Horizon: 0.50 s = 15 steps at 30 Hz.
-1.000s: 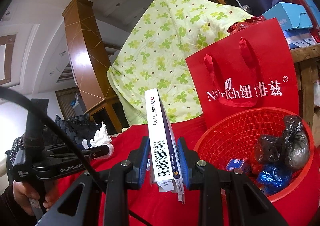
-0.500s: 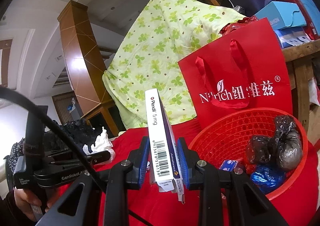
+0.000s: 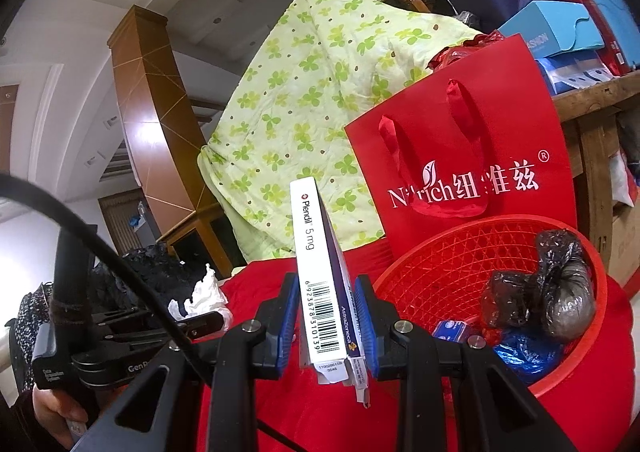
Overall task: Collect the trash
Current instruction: 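Hold the box and the tissue beside the basket with both tools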
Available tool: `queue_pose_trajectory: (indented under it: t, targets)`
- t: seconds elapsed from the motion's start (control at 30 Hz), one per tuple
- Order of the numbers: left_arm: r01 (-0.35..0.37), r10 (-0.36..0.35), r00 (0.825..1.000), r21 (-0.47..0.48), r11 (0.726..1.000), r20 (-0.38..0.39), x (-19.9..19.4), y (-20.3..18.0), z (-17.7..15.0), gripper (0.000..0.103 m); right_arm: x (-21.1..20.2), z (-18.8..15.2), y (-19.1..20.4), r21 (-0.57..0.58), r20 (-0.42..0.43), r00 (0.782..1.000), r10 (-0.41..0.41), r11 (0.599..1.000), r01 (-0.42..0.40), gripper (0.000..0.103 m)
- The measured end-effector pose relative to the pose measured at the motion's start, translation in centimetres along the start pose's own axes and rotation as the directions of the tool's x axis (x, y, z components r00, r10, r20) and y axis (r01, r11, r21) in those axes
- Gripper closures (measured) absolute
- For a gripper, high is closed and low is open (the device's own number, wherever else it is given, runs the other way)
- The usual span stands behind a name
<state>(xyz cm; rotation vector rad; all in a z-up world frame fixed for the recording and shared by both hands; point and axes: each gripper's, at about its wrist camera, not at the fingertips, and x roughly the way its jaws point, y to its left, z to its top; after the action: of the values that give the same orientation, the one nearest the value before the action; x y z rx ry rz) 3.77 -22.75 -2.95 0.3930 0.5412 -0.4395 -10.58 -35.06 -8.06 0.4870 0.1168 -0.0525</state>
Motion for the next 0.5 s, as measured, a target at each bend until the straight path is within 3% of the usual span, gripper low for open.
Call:
queue_pose_trajectory:
  t: [0.5]
  targets:
    - [0.018,-0.017,1.0,0.008,1.0,-0.016,0.69,-0.74,-0.36,0.063,0.01,0.19,-0.74,0.021,-0.002,1.0,-0.018,1.0,0.018,0.073]
